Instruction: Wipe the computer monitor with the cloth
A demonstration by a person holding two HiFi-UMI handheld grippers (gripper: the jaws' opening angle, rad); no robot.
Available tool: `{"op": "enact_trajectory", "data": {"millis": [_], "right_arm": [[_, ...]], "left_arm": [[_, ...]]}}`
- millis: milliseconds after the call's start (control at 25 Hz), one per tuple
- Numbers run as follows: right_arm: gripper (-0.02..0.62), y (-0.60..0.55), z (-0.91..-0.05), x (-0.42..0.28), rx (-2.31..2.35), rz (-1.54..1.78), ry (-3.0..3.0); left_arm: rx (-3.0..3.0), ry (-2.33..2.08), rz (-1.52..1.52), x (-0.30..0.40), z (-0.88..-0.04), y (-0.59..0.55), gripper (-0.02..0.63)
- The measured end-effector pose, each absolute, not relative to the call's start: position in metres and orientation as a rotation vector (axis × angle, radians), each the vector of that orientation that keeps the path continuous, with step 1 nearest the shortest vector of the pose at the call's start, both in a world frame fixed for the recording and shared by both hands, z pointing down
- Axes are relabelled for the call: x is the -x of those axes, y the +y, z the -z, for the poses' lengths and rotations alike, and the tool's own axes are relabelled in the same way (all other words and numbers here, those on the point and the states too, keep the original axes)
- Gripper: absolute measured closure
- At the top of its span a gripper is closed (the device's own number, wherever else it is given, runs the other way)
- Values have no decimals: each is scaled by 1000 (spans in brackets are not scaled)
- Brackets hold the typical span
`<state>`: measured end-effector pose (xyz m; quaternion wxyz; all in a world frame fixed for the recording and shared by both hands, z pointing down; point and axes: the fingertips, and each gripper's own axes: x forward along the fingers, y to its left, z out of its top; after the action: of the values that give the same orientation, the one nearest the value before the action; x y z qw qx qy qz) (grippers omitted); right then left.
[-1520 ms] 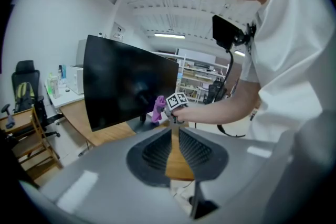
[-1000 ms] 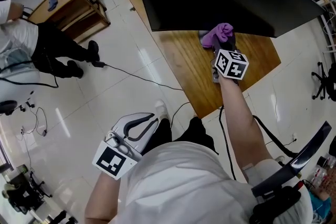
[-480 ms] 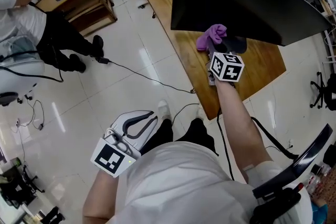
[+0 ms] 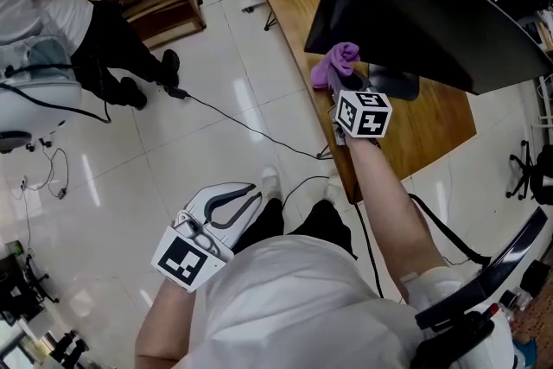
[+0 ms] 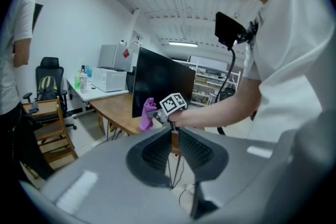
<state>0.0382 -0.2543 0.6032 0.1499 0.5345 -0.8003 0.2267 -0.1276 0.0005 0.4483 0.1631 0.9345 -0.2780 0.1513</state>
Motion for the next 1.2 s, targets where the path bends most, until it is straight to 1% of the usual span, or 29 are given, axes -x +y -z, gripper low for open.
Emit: {"op": "enact_trajectory", "data": {"millis": [360, 880, 1200], "right_arm": [[545, -265, -594, 10, -1412, -610, -2364], [545, -268, -536, 20, -1365, -521, -2410], [545, -267, -478, 21, -1355, -435, -2452]], "left_arm": [[-2641, -862, -407, 142, -449, 3, 541], [-2685, -860, -327, 139, -446, -5, 541], [-2734, -821, -287, 131, -445, -8, 541]]}}
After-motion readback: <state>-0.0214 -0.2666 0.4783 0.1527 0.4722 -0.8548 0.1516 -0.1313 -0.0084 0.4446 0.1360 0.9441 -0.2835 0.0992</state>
